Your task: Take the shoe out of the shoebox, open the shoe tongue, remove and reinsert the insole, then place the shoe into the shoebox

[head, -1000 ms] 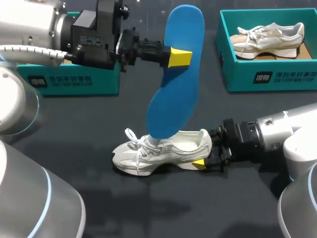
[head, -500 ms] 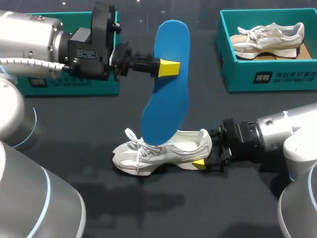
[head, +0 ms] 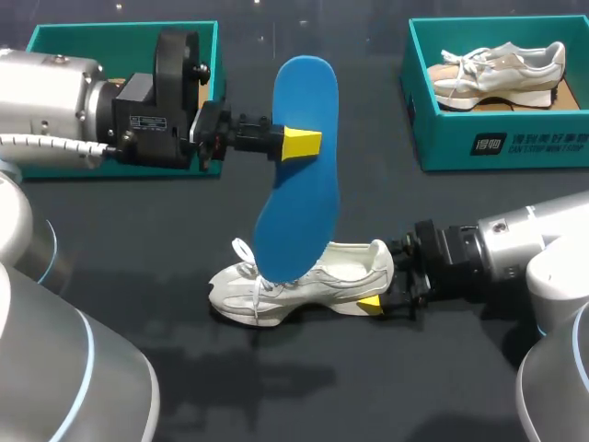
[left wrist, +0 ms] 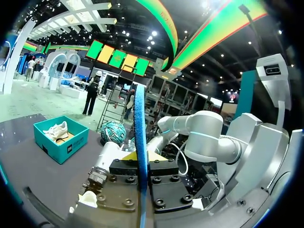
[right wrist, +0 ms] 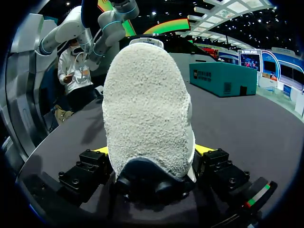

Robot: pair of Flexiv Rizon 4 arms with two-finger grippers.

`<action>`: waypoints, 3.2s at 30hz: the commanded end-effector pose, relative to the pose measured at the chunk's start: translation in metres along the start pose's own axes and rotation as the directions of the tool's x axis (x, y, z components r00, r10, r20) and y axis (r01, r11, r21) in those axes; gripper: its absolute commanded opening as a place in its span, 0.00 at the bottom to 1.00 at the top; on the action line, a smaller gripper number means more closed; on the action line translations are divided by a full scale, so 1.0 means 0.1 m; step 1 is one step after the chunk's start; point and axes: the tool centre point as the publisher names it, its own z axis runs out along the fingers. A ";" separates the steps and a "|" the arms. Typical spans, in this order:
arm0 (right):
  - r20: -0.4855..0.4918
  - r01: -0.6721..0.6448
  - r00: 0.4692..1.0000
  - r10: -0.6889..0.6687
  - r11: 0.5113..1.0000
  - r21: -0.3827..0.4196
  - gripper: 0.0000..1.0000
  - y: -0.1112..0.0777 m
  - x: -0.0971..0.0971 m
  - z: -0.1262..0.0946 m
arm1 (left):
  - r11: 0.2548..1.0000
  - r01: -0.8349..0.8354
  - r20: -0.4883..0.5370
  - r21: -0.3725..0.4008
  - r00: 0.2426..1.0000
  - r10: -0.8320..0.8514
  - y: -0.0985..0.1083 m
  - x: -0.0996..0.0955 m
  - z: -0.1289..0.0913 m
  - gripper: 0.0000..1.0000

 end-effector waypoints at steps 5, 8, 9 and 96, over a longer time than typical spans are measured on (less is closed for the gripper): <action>0.006 0.004 1.000 -0.004 1.000 0.017 0.00 0.03 -0.03 -0.02 | 1.000 -0.001 0.001 0.001 1.000 0.001 0.01 0.00 0.00 0.00; 0.010 0.006 1.000 -0.006 1.000 0.023 0.00 0.04 -0.04 -0.02 | 1.000 -0.001 0.001 0.001 1.000 0.001 0.01 0.00 0.00 0.00; 0.011 0.005 1.000 -0.006 1.000 0.027 0.03 0.04 -0.05 -0.03 | 1.000 -0.001 0.001 0.001 1.000 0.001 0.01 0.00 0.00 0.00; 0.329 -0.330 0.942 0.065 0.355 0.875 1.00 0.99 -0.04 -0.20 | 1.000 -0.001 0.001 0.001 1.000 0.001 0.01 0.00 0.00 0.00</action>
